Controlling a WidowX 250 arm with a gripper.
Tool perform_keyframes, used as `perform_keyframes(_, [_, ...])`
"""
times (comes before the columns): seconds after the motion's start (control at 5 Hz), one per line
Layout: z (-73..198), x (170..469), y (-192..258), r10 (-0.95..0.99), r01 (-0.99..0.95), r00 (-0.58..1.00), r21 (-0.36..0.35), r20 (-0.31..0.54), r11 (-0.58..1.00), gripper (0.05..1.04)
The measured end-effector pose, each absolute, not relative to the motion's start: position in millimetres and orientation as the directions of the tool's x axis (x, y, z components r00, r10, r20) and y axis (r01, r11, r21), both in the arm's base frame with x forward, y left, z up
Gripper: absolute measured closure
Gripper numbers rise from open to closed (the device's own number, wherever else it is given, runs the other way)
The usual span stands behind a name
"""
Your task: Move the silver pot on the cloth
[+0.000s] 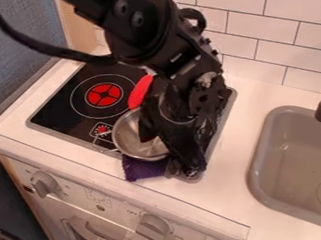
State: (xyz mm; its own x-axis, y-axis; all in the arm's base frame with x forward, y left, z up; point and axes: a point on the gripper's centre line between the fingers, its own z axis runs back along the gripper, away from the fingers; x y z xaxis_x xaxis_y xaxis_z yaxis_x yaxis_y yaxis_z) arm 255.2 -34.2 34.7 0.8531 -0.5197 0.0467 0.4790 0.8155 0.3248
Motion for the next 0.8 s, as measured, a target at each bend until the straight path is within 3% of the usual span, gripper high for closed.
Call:
perform_keyframes(0.2, [38.2,254.5,-29.5,-0.504,0.478,0.862,0.239,0.059,0.845,0.073])
perform_keyframes(0.4, [62.4,260.9,-26.8,-0.489,0.479,0.863,0.099,0.131,0.872,0.075])
perform_keyframes(0.8, [99.7,267.4,-24.0,-0.491,0.491,0.844,0.056,0.216,0.869,0.077])
